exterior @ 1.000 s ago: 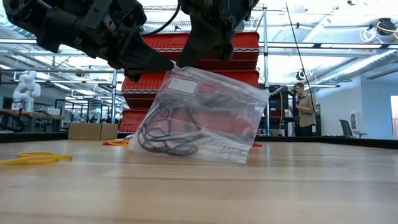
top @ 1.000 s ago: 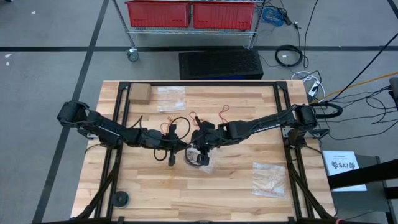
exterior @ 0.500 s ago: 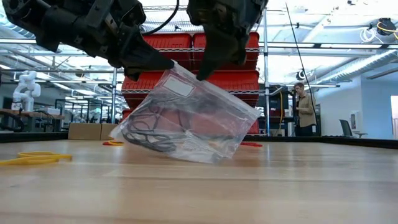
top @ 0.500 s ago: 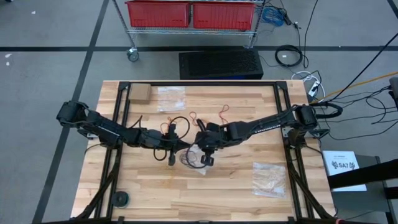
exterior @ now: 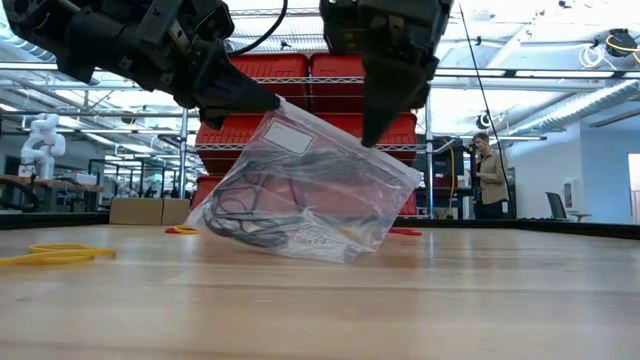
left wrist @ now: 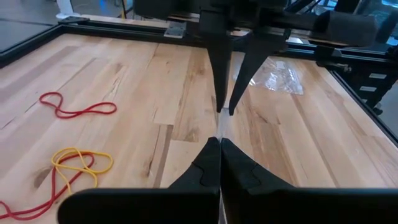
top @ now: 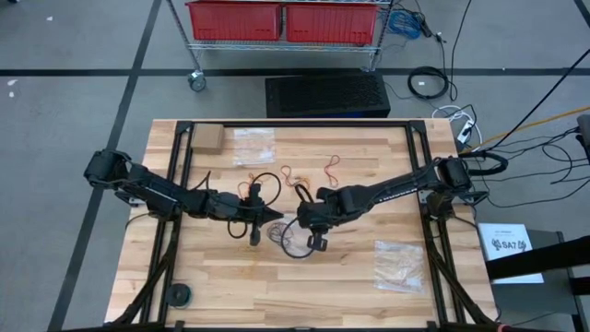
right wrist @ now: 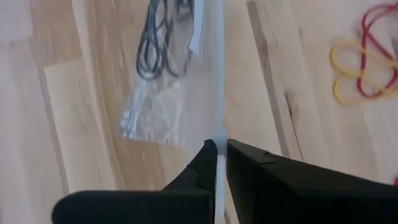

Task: Sort rubber bands
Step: Close the top right transparent zip lock bag

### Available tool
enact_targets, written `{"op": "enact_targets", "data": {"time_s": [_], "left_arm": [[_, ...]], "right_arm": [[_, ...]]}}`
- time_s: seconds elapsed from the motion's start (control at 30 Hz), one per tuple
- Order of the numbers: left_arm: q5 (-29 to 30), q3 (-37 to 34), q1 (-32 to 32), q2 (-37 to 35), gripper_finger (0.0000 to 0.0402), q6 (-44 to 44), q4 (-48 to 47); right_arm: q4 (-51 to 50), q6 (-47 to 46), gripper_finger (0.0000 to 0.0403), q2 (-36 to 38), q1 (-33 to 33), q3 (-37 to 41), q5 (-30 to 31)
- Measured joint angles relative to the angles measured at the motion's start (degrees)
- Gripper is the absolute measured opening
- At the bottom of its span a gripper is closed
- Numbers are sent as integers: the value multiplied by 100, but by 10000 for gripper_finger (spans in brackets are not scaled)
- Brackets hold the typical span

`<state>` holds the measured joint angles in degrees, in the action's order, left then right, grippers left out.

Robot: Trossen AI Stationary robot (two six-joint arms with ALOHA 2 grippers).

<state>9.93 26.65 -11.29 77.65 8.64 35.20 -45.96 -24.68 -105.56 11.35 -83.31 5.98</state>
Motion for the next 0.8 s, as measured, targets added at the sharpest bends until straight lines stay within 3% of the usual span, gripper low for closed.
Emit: {"op": "enact_targets", "data": {"time_s": [0.8], "left_arm": [[9,0,0,-2,0,4,-9]], "right_arm": [[-870,-339,10,0,115,2,-157]]}}
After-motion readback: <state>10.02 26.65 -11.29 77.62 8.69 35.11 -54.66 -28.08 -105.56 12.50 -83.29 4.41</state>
